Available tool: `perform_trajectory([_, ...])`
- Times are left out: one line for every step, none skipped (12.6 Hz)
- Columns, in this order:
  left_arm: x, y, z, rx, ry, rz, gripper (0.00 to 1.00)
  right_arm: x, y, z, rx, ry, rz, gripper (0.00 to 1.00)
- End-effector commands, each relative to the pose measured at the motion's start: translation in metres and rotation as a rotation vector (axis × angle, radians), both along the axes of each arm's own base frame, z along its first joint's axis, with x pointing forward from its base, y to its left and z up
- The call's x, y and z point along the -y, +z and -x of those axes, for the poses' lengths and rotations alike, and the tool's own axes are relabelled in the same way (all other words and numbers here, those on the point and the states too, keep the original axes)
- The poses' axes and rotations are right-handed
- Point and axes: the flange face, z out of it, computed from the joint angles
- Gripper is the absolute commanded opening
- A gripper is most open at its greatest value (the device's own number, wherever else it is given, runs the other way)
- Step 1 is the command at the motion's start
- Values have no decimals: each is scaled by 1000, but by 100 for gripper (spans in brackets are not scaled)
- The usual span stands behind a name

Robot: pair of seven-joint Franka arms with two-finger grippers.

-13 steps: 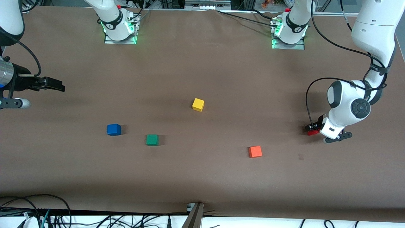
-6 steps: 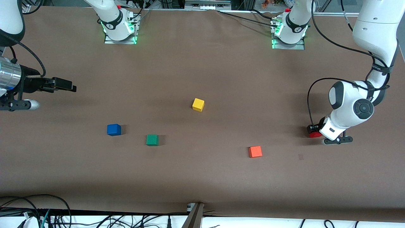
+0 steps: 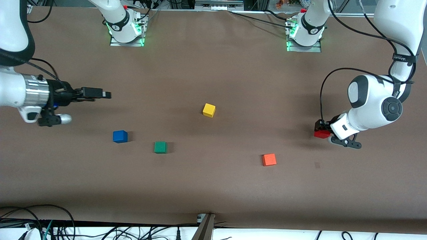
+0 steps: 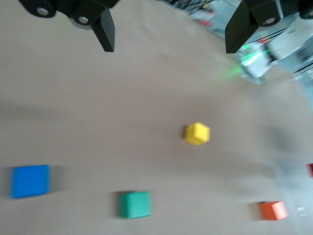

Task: Pass red block to right arm, stack on blue
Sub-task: 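Carry the red cube with the left gripper while the right gripper approaches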

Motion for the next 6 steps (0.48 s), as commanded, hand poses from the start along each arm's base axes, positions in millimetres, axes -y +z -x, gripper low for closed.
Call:
perform_trajectory([9,16,-1,65,-167,191,0,-16,-12,-8,-46,-14,-162,100])
perform_trajectory([18,15,-5,110,-245,279,0,-27,-20,-11,-61,-19,-206,100])
perform_trajectory([24,13,-5,140,-294,335,0,-39,-27,-14,-76,-21,-250,100])
perform_trajectory([37,13,-5,172,-345,395,0,-50,-38,-17,-100,-26,-297,100])
perform_trajectory([46,9,-5,206,-380,460,0,-62,-47,-19,-118,-30,-345,100])
perform_trajectory([53,4,-5,242,-405,524,0,-72,-56,-23,-128,-34,-408,100])
